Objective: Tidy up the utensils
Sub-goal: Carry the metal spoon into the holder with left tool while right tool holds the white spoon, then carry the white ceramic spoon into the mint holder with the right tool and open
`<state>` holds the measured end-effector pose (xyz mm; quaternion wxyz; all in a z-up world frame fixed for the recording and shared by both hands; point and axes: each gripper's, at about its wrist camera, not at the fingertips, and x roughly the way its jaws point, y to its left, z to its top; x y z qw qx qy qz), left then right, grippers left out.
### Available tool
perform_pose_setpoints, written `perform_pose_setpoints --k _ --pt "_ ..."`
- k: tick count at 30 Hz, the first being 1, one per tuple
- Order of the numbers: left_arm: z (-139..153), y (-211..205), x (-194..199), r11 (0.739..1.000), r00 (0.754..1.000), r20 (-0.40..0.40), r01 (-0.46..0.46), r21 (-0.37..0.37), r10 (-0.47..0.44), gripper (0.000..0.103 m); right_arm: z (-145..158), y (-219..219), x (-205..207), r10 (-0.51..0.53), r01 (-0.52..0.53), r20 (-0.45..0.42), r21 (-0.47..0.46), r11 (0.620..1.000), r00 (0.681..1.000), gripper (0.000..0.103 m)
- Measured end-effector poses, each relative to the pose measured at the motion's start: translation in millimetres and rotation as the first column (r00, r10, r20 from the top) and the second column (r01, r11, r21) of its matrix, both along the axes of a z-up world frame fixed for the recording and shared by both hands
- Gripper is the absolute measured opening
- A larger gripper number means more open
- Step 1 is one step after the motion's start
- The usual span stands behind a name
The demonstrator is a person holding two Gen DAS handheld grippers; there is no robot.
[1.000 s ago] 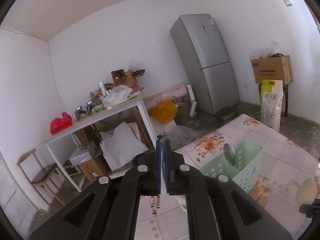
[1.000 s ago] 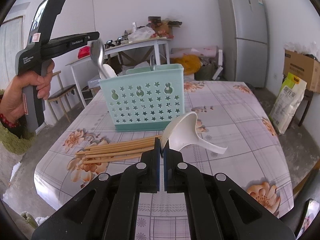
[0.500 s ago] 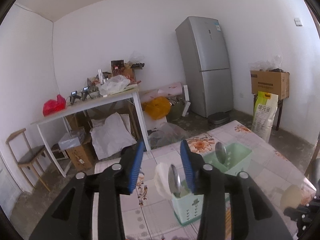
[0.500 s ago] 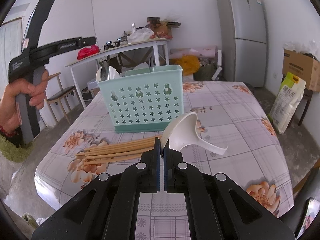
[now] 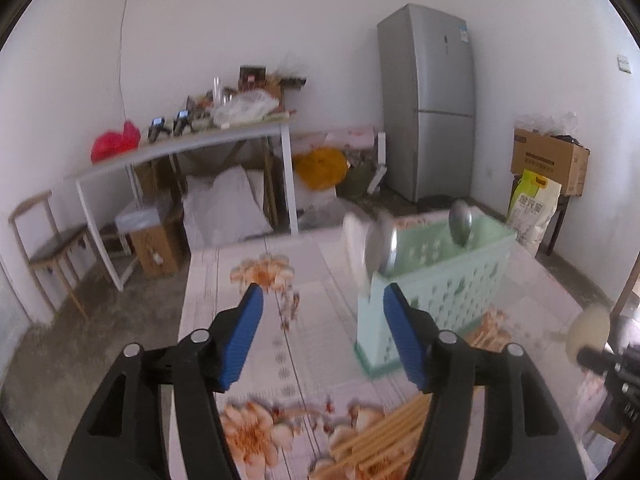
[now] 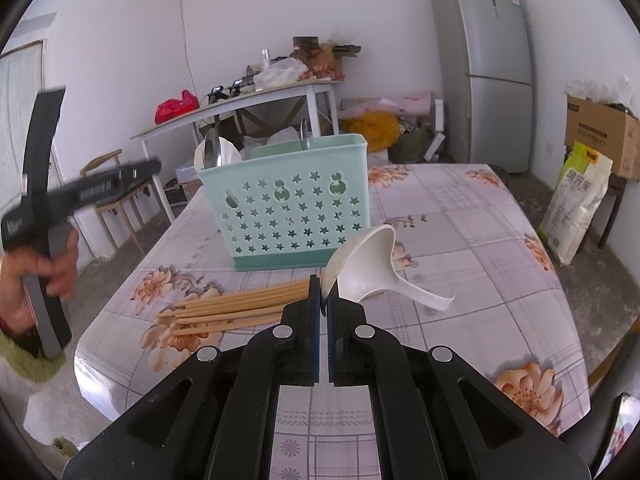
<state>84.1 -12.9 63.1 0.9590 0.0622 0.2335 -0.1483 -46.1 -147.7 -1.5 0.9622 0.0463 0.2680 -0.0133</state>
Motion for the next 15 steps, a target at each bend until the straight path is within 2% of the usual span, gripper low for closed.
perform_pose_setpoints --k 8,15 --pt "-29 3 -12 1.0 0.998 -0.058 0.014 -0.001 -0.014 0.077 18 0 7 0.011 -0.011 0.038 0.002 1.0 0.999 0.001" --pt "-38 -3 -17 0.998 0.996 -0.071 0.059 0.01 -0.058 0.086 67 -22 23 0.042 -0.052 0.136 0.076 0.996 0.99 0.001"
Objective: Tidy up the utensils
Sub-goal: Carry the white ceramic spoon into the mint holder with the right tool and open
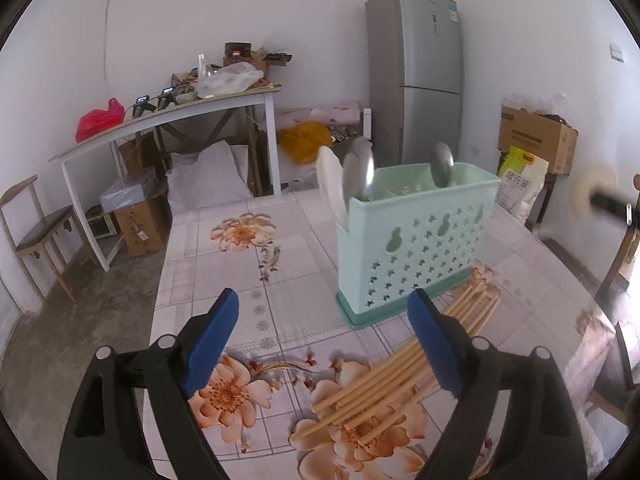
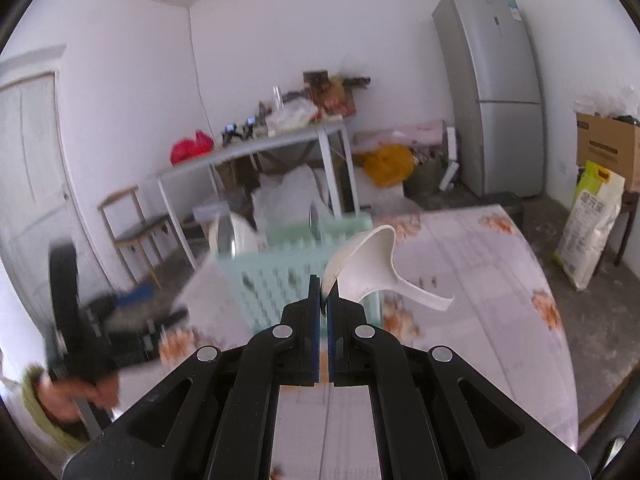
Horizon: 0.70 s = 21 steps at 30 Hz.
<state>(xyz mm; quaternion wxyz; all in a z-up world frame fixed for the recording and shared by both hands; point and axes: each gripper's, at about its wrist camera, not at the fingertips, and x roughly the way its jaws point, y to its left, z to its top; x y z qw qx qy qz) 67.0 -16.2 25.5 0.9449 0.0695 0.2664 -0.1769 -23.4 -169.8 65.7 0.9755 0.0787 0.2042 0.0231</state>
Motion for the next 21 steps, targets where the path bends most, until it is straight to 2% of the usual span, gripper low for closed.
perform_pose_setpoints --k 6,11,15,21 --pt "2 -1 -3 1.0 1.0 0.012 0.011 -0.014 -0.011 0.094 57 -32 23 0.063 -0.075 0.1 0.114 0.991 0.993 0.001" --pt "-3 2 0 1.0 1.0 -0.008 0.007 -0.03 -0.007 0.095 89 -42 49 0.128 -0.155 0.15 0.19 0.969 0.98 0.001" --pt "-10 7 2 0.999 1.0 -0.03 -0.001 -0.032 0.0 0.095 96 -37 69 0.184 -0.218 0.159 0.236 0.947 0.97 0.001" --pt "-18 17 6 0.999 0.998 -0.055 -0.024 -0.026 0.023 0.095 89 -27 93 0.267 -0.299 0.14 0.321 0.899 0.953 0.001"
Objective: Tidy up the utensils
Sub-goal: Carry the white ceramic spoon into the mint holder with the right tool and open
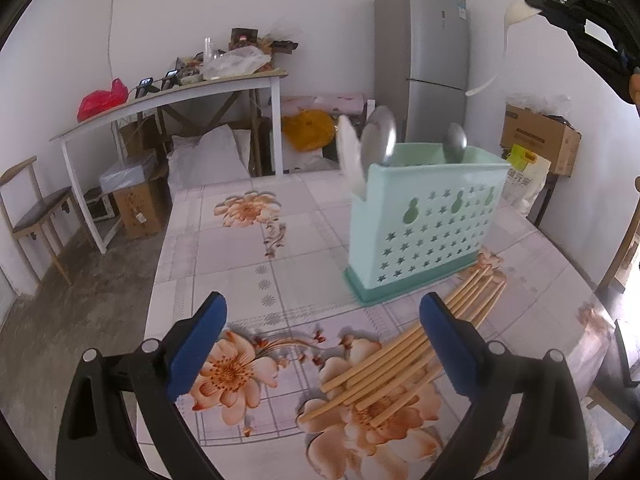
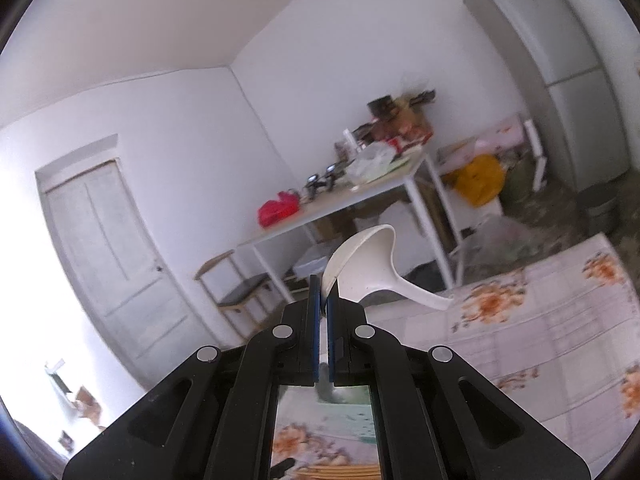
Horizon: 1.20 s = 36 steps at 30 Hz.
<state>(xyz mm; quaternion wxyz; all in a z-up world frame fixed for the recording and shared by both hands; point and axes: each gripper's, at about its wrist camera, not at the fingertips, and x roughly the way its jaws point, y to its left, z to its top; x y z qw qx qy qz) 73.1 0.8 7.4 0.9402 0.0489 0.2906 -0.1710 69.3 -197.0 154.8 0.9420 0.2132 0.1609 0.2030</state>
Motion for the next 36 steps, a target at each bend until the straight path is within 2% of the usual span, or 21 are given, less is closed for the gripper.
perform_pose_setpoints --k 7,14,21,24,32,36 --pt "-6 10 6 1.0 0.999 -0.024 -0.022 -0.018 0.022 0.095 -17 1 20 0.018 -0.016 -0.065 0.034 0.999 0.998 0.001" --pt "-8 10 10 1.0 0.999 -0.03 -0.023 -0.015 0.022 0.095 -39 -6 24 0.0 0.007 -0.144 0.049 0.999 0.99 0.001" --pt "-7 8 9 1.0 1.0 -0.023 -0.019 -0.01 0.019 0.095 -62 -9 26 0.021 0.003 -0.221 0.108 0.994 0.975 0.002" --pt "-6 9 8 1.0 1.0 -0.022 -0.023 -0.009 0.022 0.095 -61 -9 20 0.022 0.004 -0.219 0.118 0.993 0.975 0.002" --pt "-6 8 7 1.0 1.0 -0.02 -0.022 -0.007 0.022 0.095 -37 -9 -1 0.028 -0.009 -0.151 0.123 0.992 0.988 0.002" --pt "-5 6 5 1.0 1.0 -0.016 -0.012 -0.002 0.012 0.095 -33 -7 -8 0.047 -0.027 -0.153 0.133 0.991 0.987 0.002"
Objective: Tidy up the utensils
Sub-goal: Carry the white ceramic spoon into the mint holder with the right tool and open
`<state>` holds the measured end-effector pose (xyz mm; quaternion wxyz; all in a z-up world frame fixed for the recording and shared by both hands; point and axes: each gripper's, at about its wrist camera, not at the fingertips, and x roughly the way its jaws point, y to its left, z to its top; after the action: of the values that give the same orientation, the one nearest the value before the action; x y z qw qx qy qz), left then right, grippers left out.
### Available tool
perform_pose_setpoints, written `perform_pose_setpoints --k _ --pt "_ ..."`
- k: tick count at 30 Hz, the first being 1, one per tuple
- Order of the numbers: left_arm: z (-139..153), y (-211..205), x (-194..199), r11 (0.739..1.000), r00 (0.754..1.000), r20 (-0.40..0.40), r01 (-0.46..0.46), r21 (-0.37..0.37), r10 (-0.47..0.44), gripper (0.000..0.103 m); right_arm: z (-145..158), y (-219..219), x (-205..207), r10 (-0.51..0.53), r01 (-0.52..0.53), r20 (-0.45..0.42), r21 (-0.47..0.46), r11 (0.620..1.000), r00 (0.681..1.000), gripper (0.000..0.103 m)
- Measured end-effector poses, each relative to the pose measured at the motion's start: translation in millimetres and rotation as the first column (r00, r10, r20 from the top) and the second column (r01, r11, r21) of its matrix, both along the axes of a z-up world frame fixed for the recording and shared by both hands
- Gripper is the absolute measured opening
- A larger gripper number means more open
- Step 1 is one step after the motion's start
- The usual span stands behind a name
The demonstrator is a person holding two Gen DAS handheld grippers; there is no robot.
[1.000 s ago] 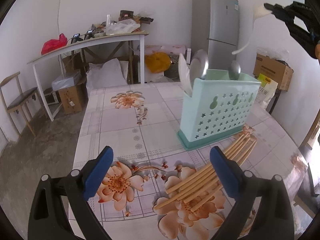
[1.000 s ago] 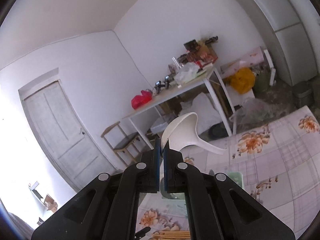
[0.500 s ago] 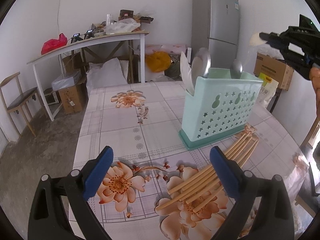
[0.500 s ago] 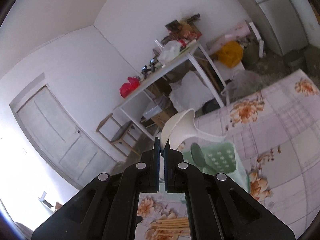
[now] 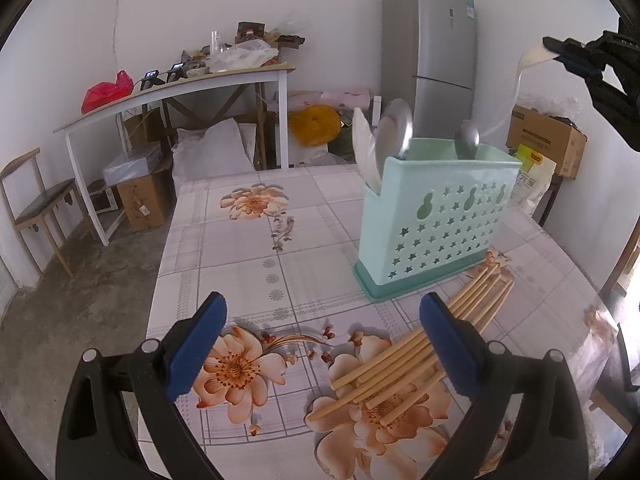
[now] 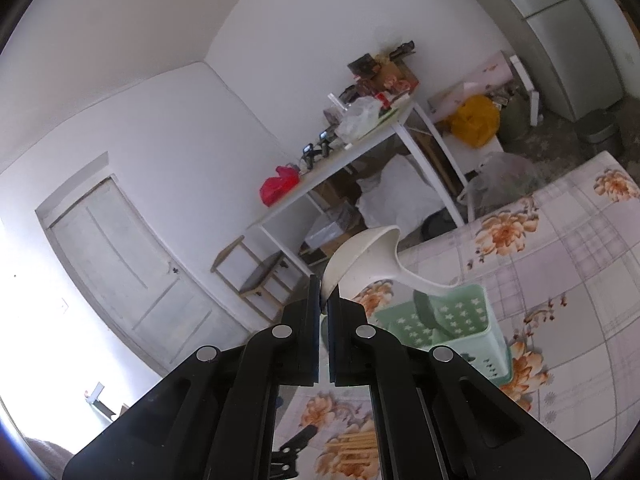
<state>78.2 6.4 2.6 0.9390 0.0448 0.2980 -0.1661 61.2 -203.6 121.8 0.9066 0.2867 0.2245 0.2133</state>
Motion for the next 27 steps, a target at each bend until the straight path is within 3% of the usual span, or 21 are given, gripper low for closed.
perform_pose_setpoints --k 13,18,24,27 --pt "5 -3 -4 1.0 1.0 0.009 0.003 0.008 -0.004 0.095 -6 4 -6 -0.008 0.008 -0.042 -0.004 1.0 0.999 0.002" --pt "6 -5 -7 1.0 1.0 0.013 0.009 0.013 -0.009 0.095 -24 0 15 -0.02 0.023 -0.116 0.019 1.0 0.993 0.002" --pt "7 -5 -9 1.0 1.0 0.012 0.005 0.019 -0.005 0.095 -58 -7 33 -0.053 0.058 -0.254 0.013 0.998 0.966 0.008" --pt "6 -6 -8 1.0 1.0 0.007 0.001 0.024 -0.001 0.095 -61 -8 28 -0.077 0.077 -0.26 -0.011 0.997 0.963 0.021"
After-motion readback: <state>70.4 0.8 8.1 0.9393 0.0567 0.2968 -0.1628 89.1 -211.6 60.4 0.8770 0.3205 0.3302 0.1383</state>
